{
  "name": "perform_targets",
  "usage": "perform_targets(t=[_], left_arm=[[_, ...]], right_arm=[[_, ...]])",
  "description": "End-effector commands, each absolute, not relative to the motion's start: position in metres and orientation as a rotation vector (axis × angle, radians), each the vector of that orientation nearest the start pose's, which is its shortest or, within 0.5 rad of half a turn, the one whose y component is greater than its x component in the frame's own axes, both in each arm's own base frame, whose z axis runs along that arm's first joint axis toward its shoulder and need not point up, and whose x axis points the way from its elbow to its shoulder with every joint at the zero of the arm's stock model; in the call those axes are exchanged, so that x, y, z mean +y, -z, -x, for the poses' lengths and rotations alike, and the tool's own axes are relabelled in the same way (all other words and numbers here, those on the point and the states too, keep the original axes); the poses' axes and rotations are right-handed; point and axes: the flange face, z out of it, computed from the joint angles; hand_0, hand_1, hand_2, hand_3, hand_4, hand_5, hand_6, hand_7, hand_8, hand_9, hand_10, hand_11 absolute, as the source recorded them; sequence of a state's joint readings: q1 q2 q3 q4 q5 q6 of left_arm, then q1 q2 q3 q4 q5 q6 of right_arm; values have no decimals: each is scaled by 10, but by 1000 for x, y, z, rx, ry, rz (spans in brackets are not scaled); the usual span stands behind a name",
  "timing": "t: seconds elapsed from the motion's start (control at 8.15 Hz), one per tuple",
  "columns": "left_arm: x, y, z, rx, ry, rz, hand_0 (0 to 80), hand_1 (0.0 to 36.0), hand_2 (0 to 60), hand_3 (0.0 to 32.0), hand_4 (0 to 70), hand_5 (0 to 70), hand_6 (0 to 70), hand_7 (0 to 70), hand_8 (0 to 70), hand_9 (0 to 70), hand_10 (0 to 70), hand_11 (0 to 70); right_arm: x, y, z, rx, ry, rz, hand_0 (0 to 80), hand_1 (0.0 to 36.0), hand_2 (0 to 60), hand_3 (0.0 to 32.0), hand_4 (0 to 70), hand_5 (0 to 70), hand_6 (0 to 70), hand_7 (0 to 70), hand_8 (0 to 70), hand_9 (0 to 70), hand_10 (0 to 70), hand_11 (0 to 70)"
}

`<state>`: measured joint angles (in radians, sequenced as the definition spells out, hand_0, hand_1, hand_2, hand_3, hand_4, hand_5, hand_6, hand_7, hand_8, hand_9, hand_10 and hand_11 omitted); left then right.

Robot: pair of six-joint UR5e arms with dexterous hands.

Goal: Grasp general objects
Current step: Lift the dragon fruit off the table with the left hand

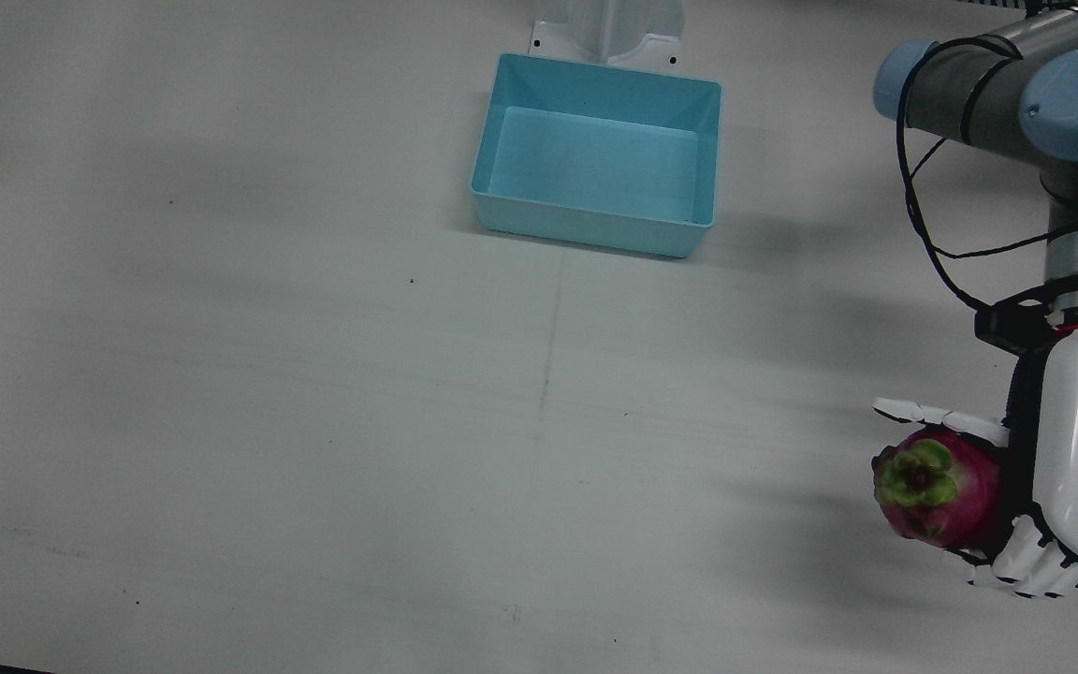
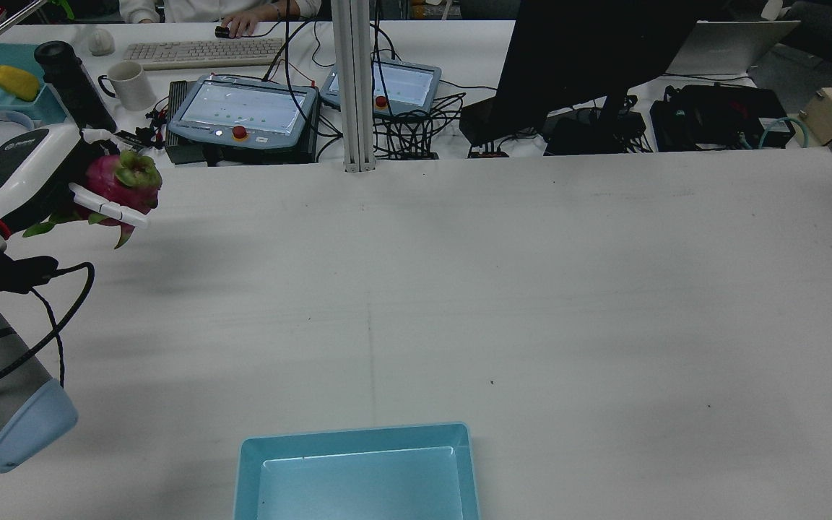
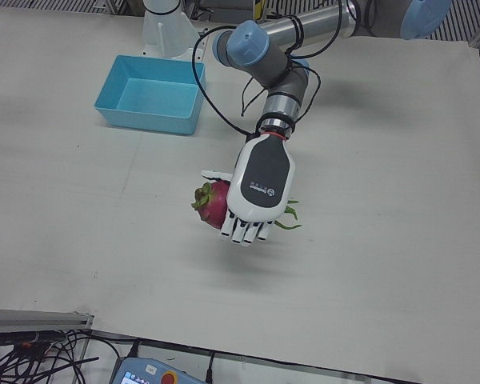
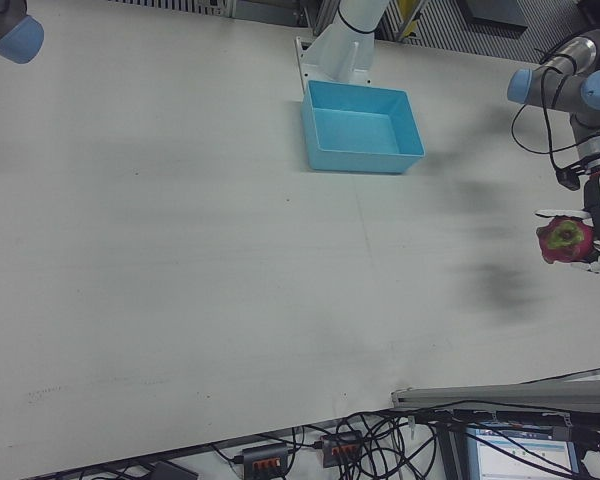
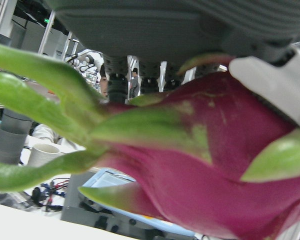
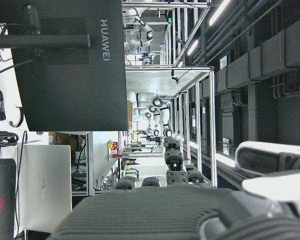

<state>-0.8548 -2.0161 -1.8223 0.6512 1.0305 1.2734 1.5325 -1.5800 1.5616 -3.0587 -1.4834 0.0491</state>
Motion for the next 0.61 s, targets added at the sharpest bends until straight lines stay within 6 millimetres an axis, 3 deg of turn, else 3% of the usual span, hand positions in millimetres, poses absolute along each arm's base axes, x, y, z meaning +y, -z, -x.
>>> perform_targets(t=[0.0, 0.37, 0.49], left_arm=[[-574, -369, -220, 1783, 1140, -829, 362, 145, 600, 0, 244, 700, 404, 602, 365, 503, 700, 700], [-562, -374, -242, 2039, 973, -633, 391, 147, 600, 0, 293, 700, 478, 678, 421, 569, 700, 700], [-550, -389, -258, 2086, 927, -543, 405, 145, 600, 0, 311, 700, 519, 696, 451, 602, 700, 700]], right_arm=[[-499, -688, -123, 2240, 2098, -8, 0, 0, 0, 0, 0, 0, 0, 0, 0, 0, 0, 0], [-499, -688, -123, 2240, 2098, -8, 0, 0, 0, 0, 0, 0, 0, 0, 0, 0, 0, 0], [-499, -688, -123, 2241, 2099, -6, 0, 0, 0, 0, 0, 0, 0, 0, 0, 0, 0, 0]])
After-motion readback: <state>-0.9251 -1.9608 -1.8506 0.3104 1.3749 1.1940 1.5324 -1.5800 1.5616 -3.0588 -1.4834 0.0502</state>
